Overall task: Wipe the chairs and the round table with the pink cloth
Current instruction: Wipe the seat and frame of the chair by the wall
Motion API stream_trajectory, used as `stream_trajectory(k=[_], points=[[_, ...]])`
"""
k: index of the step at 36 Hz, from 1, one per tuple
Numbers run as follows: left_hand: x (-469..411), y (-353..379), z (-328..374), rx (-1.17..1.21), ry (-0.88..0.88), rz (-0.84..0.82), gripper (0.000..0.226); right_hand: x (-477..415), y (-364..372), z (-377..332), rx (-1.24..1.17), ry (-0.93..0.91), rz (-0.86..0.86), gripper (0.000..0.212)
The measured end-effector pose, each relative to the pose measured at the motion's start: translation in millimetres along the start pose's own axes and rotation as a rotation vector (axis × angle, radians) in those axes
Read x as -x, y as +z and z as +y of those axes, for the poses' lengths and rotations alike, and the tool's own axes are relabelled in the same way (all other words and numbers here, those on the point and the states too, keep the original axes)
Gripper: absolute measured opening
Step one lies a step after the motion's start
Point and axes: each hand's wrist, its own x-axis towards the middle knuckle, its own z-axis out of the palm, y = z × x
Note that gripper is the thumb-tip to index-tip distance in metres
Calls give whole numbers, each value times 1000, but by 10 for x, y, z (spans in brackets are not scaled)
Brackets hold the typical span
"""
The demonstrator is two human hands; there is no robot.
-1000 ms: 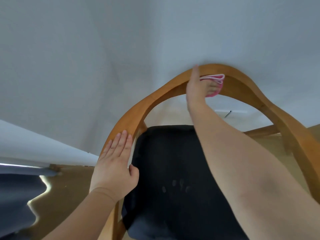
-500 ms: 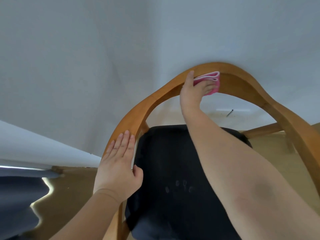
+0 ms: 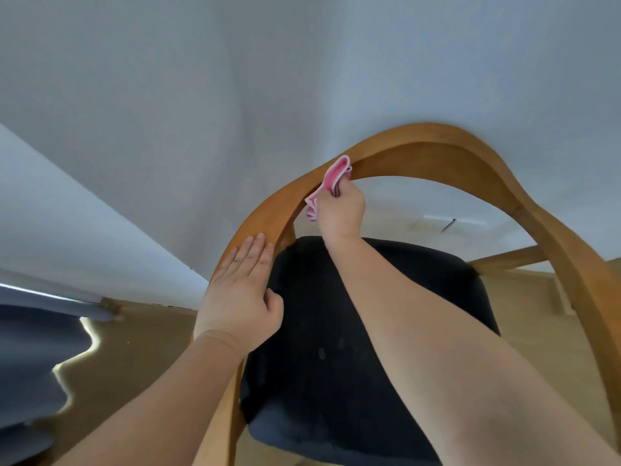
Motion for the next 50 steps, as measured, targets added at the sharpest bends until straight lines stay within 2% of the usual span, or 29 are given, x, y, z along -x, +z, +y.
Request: stream_trajectory(k=[9,14,17,21,24,27,29,33,40,47,50], points=[[121,-246,58,306,-44,-22,58,633,-774,-621,180,-128,-274,28],[230,-829,200,521,-97,30,48,1031,-1124,-1080,267,-178,-385,25],[359,-1308,330,607,-117,91,43,1309,-1214,-1378,261,-215,-429,30],[617,-1989,500,768,-153,194,13,1737,-1303,-1769,200,-275,-497,28],[828,-2409,626,856,-173,253,16,2030,-1382,-2015,154,-327,-565,39],[1049,-2726,757,937,-207,265,15,2266,-1451,-2212,126,-380,-655,31],[1194,-2872,849,972,-230,257,24,2396,-1491,-2305,111,-400,-729,28],[1468,-3085,1055,1089,-329,305,28,2544,-1633,-2462,86,-474,-876,47],[2025,-3369,1455,1008,-520,504,45,2712,-1851,-2717,8,-543,-1230,41],[2941,-3565,1566,990,-720,757,12,3311,-1751,-2875,-141,-395,-1614,38],[3518,-3635,1594,991,-765,803,16,3751,-1695,-2876,-148,-454,-1686,30]])
